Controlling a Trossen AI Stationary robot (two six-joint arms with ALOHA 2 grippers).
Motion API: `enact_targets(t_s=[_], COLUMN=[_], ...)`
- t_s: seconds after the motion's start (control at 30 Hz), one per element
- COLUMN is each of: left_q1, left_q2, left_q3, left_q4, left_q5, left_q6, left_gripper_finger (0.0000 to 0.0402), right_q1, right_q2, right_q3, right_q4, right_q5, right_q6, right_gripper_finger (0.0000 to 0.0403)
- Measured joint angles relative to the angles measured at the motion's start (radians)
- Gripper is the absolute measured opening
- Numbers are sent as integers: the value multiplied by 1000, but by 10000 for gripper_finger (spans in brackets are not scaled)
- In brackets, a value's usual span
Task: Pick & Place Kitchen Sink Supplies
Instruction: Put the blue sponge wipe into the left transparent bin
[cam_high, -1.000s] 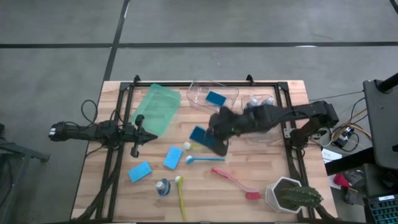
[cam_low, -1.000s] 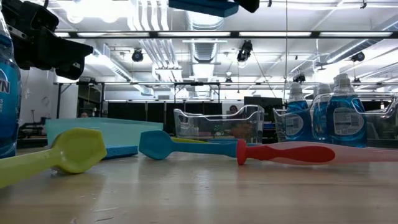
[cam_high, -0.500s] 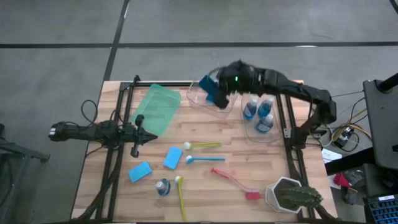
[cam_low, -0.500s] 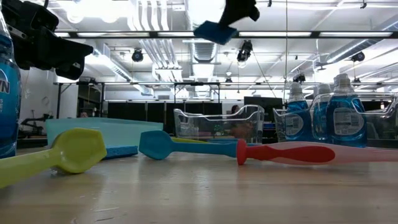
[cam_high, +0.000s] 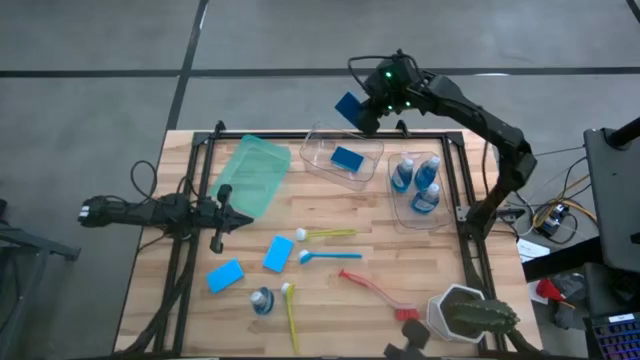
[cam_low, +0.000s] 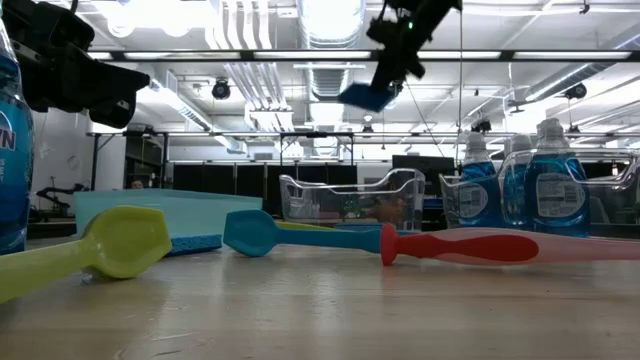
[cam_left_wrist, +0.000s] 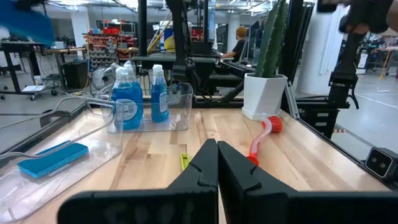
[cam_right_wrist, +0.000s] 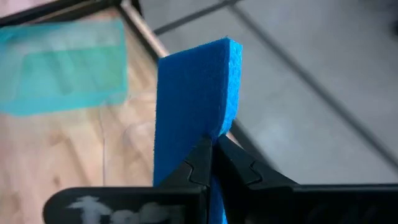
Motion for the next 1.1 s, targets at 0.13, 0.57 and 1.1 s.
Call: enact_targets(t_s=[0.13,0.57,1.1], left_q1=[0,0,0], left_q2=[0,0,0], left_q3=[0,0,0], left_q4=[0,0,0], left_q5=[0,0,0], left_q6=[0,0,0], left_gripper_finger=[0,0,0], right_q1=[-35,-35,-30], right_q2=[73,304,414], right_q3=[-1,0,1], right_q4=[-23,-60,-66], right_q5=[-90,-99,-116], right_q6=[-22,-94,-101], right_gripper_finger=[11,11,11])
